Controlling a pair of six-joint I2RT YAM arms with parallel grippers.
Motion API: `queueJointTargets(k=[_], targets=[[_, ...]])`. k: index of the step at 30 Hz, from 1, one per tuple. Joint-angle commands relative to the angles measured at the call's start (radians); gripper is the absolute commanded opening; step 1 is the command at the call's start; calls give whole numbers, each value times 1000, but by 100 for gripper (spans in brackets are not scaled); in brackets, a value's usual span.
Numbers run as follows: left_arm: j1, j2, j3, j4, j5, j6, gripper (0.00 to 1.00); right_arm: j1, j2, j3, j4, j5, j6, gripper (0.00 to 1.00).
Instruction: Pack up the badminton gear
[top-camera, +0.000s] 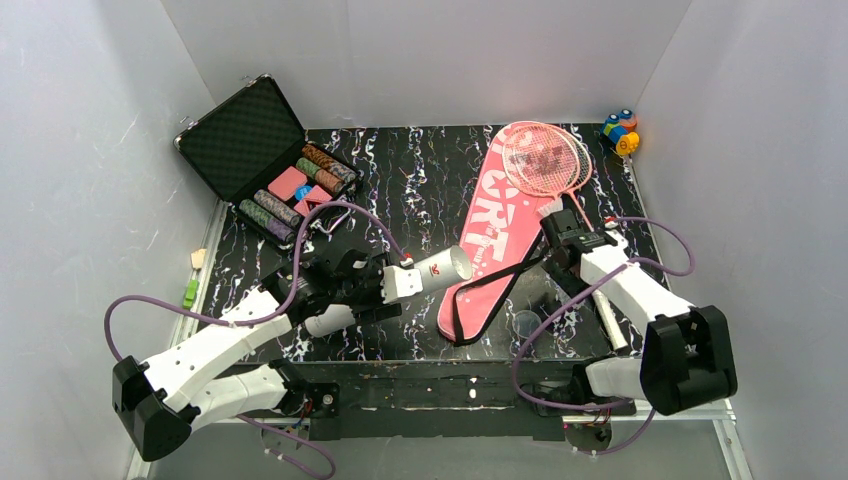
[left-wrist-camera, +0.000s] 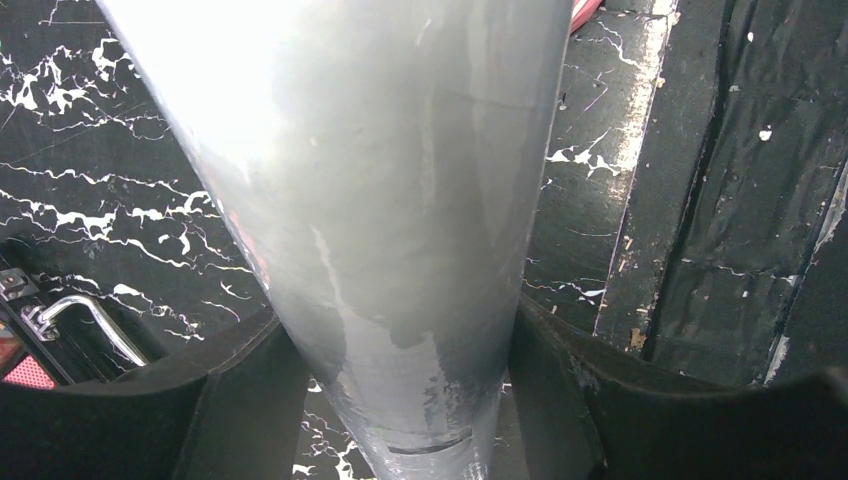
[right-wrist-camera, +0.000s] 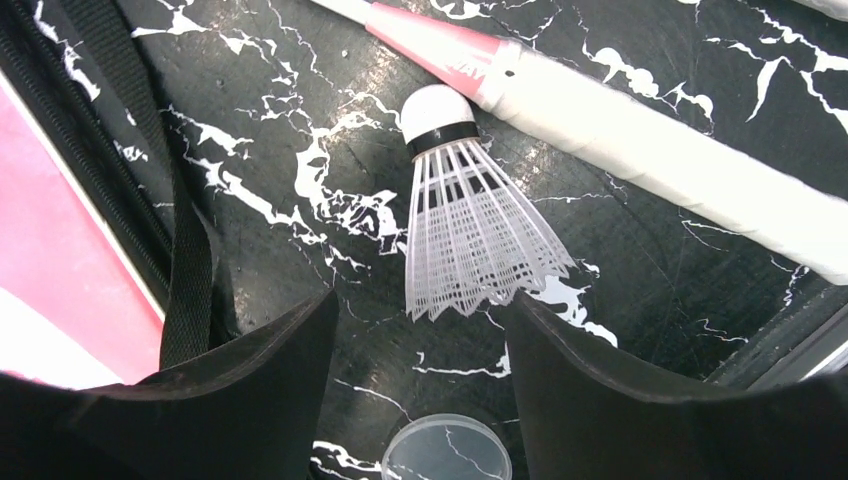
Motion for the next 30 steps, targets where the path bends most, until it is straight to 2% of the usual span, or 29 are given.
queueJointTargets(k=[1, 3, 5, 6, 8, 10, 12, 17, 21, 24, 26, 30], targets=[[1, -7, 14, 11, 21, 10, 50, -9, 36, 9, 31, 55, 66, 68], [0, -4, 13, 11, 22, 10, 50, -9, 46, 11, 33, 61, 71, 64], [0, -3, 12, 11, 22, 11, 50, -9, 52, 10, 35, 72, 71, 54], [1, -3, 11, 10, 22, 10, 50, -9, 52, 8, 33, 77, 72, 43], [1, -2, 11, 9, 22, 13, 50, -9, 50, 3, 36, 79, 71, 14], [1, -3, 9, 8, 25, 14, 50, -9, 43, -5, 36, 75, 67, 5], [1, -1, 10, 5, 31, 15, 50, -8, 32, -12, 36, 73, 62, 1], [1, -1, 13, 1, 33, 14, 50, 4, -40, 12, 21, 44, 7, 1], [1, 2, 16, 1, 35, 17, 50, 54, -139, 87, 26, -57, -145, 1], [1, 1, 15, 1, 32, 20, 50, 84, -216, 149, 81, -302, -316, 1], [-1, 1, 14, 1, 31, 23, 50, 85, -278, 178, 128, -550, -431, 1], [-2, 2, 13, 0, 36, 30, 50, 93, -346, 271, 72, -876, -563, 1]])
